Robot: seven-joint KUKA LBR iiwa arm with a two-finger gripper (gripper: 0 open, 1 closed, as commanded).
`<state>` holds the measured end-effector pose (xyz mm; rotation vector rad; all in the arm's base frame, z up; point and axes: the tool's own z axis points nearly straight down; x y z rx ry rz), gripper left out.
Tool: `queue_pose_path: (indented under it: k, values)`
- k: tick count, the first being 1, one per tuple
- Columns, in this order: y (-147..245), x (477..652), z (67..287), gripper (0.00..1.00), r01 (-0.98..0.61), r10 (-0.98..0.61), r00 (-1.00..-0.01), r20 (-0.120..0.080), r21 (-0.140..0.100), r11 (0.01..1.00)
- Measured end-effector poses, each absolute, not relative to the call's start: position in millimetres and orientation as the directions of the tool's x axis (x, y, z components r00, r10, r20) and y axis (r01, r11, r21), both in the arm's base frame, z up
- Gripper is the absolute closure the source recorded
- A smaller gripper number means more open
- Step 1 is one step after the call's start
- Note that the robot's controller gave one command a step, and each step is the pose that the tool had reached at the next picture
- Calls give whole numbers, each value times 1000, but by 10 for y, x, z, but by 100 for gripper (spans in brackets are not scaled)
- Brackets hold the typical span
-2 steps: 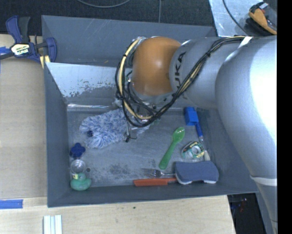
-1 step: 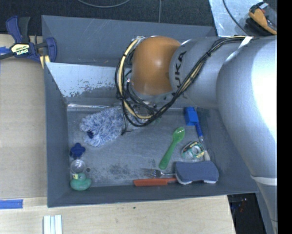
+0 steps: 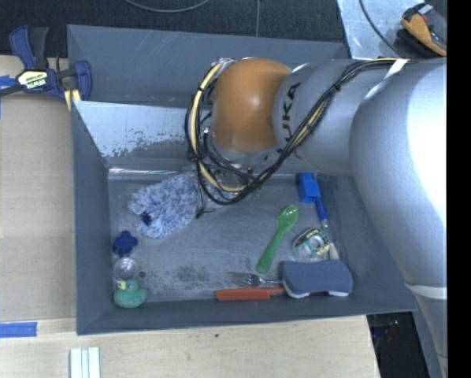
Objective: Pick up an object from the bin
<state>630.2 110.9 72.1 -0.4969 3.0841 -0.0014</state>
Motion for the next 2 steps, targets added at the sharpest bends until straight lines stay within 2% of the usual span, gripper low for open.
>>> queue_pose_path:
  k: [1, 2]
  values:
    - [1100, 6310, 1032, 100, -287, -287, -958, -23, -4, 958]
    - [1107, 6300, 996, 100, -306, -306, -952, -19, -3, 952]
